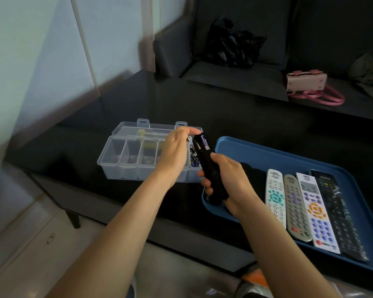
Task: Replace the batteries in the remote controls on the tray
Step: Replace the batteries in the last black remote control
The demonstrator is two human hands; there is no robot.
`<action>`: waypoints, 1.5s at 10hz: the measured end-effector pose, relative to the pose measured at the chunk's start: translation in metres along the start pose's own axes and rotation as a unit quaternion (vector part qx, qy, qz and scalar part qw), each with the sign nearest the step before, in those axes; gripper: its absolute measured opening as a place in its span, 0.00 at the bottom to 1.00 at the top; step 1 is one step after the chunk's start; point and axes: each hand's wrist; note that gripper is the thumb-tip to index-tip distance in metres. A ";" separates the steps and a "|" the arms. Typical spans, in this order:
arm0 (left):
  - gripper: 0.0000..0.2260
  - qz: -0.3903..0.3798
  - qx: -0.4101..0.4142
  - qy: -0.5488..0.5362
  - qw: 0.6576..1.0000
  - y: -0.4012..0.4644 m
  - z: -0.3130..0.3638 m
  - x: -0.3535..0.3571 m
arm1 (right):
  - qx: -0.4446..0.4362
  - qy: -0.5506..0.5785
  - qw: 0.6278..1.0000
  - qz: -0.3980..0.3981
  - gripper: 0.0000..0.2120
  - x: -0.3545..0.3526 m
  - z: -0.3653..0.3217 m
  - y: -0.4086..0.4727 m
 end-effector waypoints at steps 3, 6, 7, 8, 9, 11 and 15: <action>0.12 0.031 -0.012 -0.125 0.992 -0.001 -0.003 -0.001 | -0.032 -0.017 0.999 0.007 0.10 -0.001 -0.007 -0.001; 0.13 0.024 -0.005 -0.232 0.972 0.003 -0.001 0.001 | -0.042 -0.022 0.999 0.006 0.10 -0.002 -0.006 0.000; 0.12 0.051 -0.028 -0.173 0.983 0.005 -0.006 0.003 | -0.042 -0.023 0.999 0.006 0.10 -0.004 -0.006 0.000; 0.08 0.066 -0.007 -0.106 0.992 0.006 -0.009 0.002 | -0.047 -0.024 0.999 0.013 0.10 -0.004 -0.006 0.001; 0.08 0.057 0.074 0.012 0.996 0.006 -0.011 0.000 | -0.051 -0.023 0.998 0.020 0.10 -0.005 -0.005 0.002; 0.10 0.087 0.137 0.130 0.978 0.006 -0.014 0.003 | -0.057 -0.055 0.997 0.013 0.10 -0.004 -0.001 0.001; 0.15 0.093 0.116 0.064 0.987 0.007 -0.009 0.002 | -0.075 -0.081 0.994 -0.001 0.09 -0.007 0.001 0.001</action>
Point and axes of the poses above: each hand's wrist, its own y-axis towards the middle knuckle, its own x-axis out of the palm, z = x × y, and after that the axes turned 9 degrees about -x, right-handed
